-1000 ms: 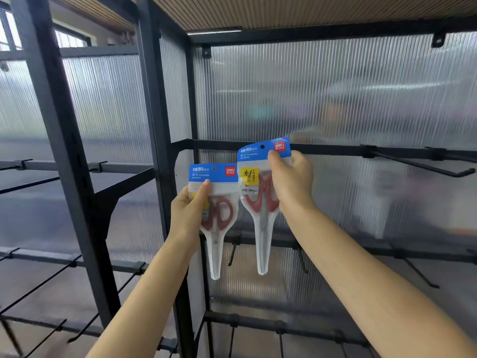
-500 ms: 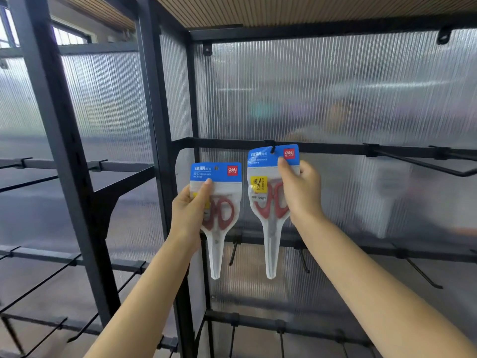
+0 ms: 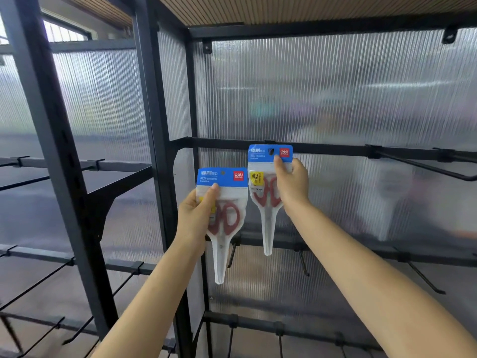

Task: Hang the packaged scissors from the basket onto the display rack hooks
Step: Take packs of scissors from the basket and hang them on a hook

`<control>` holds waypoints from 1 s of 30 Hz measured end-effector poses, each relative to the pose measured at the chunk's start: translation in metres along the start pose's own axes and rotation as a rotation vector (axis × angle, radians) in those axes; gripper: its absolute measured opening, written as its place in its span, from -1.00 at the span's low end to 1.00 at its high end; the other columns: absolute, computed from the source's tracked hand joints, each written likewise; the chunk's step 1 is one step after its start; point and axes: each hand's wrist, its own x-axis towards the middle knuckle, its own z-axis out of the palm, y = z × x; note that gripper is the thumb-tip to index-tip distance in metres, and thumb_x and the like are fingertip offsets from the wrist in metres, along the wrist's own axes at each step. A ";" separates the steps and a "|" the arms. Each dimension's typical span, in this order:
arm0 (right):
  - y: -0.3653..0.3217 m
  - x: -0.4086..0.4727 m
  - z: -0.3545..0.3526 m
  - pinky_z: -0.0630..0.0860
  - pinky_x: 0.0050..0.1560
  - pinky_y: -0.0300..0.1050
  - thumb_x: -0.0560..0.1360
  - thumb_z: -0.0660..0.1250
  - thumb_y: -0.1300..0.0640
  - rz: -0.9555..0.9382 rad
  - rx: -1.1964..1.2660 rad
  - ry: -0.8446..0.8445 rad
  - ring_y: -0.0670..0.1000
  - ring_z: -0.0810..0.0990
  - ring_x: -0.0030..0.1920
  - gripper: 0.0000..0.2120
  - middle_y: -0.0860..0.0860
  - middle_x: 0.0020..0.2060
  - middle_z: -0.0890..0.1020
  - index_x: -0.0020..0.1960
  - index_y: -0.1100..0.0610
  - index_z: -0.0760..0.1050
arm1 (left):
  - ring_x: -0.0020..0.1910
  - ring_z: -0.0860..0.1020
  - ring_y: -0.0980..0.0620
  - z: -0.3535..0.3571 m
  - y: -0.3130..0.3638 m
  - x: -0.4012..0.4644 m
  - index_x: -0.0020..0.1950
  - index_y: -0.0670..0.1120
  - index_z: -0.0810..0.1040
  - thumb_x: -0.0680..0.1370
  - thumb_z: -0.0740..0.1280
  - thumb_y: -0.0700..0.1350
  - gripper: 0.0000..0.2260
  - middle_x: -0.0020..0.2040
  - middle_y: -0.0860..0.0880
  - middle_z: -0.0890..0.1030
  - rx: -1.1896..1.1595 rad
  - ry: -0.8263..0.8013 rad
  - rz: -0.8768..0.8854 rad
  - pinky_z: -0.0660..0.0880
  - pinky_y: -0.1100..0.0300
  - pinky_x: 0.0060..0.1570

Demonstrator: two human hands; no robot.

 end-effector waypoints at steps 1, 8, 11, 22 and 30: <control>0.002 0.004 0.001 0.56 -0.01 0.03 0.57 0.21 -0.03 0.001 -0.013 -0.007 0.06 0.61 -0.07 -0.80 0.09 -0.08 0.62 -0.08 0.10 0.42 | -0.24 0.65 0.09 0.001 -0.002 0.000 -0.05 -0.05 0.56 0.55 0.30 -0.05 -0.89 -0.21 0.03 0.67 -0.003 -0.004 -0.007 0.58 0.22 -0.26; 0.008 0.024 0.003 0.46 -0.12 -0.09 0.58 0.20 -0.04 -0.025 -0.135 -0.022 0.05 0.56 -0.11 -0.69 0.09 -0.12 0.59 0.00 0.23 0.48 | -0.23 0.61 0.07 0.008 -0.008 -0.003 -0.10 -0.04 0.57 0.55 0.30 -0.03 -0.88 -0.20 0.00 0.65 0.021 -0.006 -0.026 0.54 0.19 -0.22; 0.008 0.030 0.000 0.49 -0.04 -0.02 0.57 0.21 -0.07 -0.004 -0.190 -0.069 0.09 0.58 -0.06 -0.65 0.10 -0.09 0.61 0.00 0.24 0.48 | -0.29 0.62 0.12 0.012 -0.008 -0.005 -0.11 -0.09 0.56 0.55 0.31 -0.04 -0.86 -0.25 0.01 0.64 0.013 -0.010 -0.031 0.53 0.26 -0.32; -0.048 -0.024 -0.066 0.50 0.02 -0.14 0.52 0.27 -0.09 -0.227 -0.247 -0.422 -0.09 0.56 0.03 -0.73 -0.08 -0.01 0.58 0.12 0.05 0.48 | -0.21 0.65 0.05 0.031 -0.004 -0.021 -0.11 -0.08 0.57 0.55 0.31 -0.09 -0.90 -0.20 0.00 0.68 -0.024 -0.142 -0.003 0.60 0.17 -0.19; -0.058 -0.031 -0.079 0.60 -0.24 -0.04 0.51 0.34 0.20 -0.254 -0.329 -0.538 0.04 0.61 -0.23 -0.84 0.01 -0.20 0.61 -0.17 0.01 0.40 | -0.21 0.64 0.11 0.050 0.000 -0.031 -0.12 -0.06 0.56 0.54 0.30 -0.10 -0.91 -0.23 0.05 0.67 -0.074 -0.285 0.049 0.56 0.25 -0.21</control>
